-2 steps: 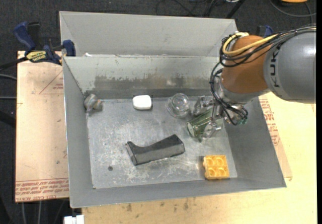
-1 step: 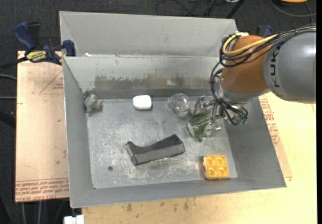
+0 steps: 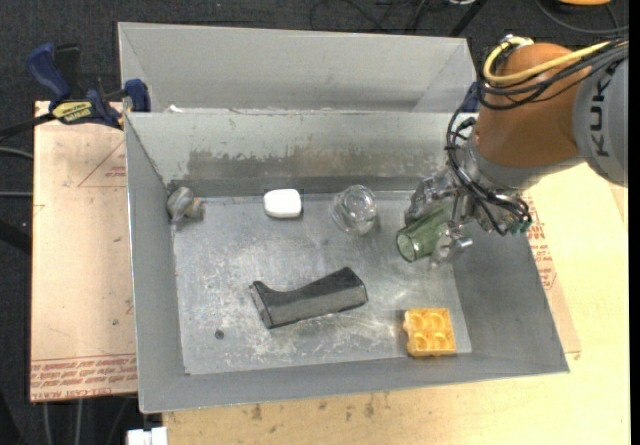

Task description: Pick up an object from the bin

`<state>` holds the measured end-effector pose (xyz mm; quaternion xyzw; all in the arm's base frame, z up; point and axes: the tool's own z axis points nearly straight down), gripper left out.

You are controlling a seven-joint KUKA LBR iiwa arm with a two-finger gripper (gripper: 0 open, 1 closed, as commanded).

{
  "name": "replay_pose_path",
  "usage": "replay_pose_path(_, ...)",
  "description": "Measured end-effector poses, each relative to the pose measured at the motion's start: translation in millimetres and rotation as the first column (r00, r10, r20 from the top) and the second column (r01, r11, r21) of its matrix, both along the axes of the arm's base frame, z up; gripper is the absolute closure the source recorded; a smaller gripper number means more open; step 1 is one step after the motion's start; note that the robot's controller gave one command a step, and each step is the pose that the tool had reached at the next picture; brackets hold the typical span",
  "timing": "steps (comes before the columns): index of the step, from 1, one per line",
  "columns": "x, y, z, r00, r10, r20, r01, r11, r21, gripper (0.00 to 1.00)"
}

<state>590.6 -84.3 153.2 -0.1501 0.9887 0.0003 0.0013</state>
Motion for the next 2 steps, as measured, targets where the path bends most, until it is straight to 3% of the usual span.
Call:
replay_pose_path(1, 0.0, 0, 0, 1.0, 0.0, 0.0, 0.0, 1.0, 0.0, 1.0)
replay_pose_path(2, 9.3, -31, -45, 1.0, -0.027, 0.008, 0.027, 1.0, 0.0, 1.0)
